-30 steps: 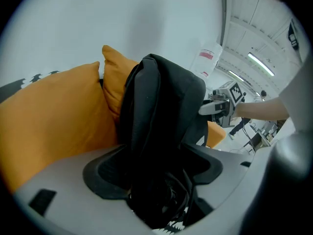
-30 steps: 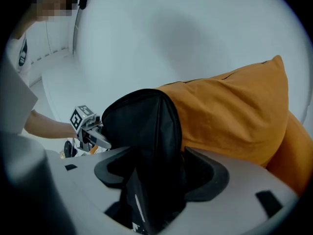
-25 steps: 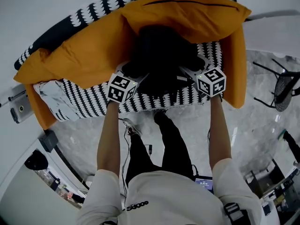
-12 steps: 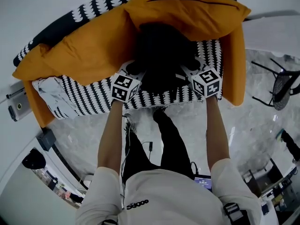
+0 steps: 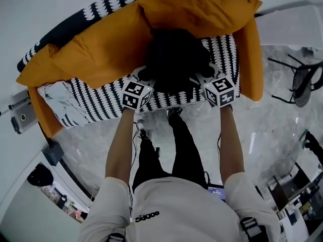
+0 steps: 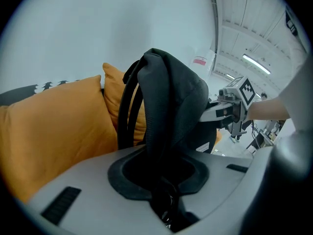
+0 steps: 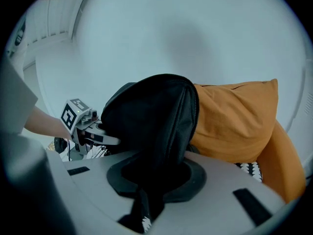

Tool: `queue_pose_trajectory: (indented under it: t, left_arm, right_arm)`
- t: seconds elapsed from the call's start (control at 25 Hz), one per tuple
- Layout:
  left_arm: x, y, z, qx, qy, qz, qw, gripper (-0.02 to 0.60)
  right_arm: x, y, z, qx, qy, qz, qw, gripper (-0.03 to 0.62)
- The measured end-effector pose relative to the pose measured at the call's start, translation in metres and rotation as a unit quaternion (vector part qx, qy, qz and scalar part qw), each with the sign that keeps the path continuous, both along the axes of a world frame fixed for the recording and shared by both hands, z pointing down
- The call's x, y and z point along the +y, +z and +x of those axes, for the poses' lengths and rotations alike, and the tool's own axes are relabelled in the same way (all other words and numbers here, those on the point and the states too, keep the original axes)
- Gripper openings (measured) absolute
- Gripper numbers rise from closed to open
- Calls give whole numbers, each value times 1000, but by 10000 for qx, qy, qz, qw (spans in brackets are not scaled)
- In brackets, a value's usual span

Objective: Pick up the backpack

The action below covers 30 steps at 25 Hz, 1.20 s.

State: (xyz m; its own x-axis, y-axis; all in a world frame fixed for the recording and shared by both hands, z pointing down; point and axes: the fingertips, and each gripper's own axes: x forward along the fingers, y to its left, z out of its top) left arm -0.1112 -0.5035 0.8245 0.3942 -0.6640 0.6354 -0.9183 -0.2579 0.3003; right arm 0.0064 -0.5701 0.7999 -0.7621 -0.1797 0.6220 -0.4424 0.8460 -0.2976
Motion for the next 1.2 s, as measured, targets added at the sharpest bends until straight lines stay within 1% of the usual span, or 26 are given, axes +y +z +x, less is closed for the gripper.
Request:
queue_pose_trajectory:
  t: [0.24,0.52,0.76,1.2]
  left_arm:
    - [30,-33,9,103,224,231,9994,74]
    - [62,-100,5,43,439,610,9972,72]
    - [97,-162,-2,-28,483,987,9939,72]
    - [169,-263,-20,-211,461,1531,9869,71]
  right_arm:
    - [37,-34,11,-73,322,120,9994,81]
    - [78,-104,10,-124,466,492,9976,80]
    - [119,-166,6,-217,583,818,9947,80]
    - [197,-263,-10,-357,751,1335,9876,80]
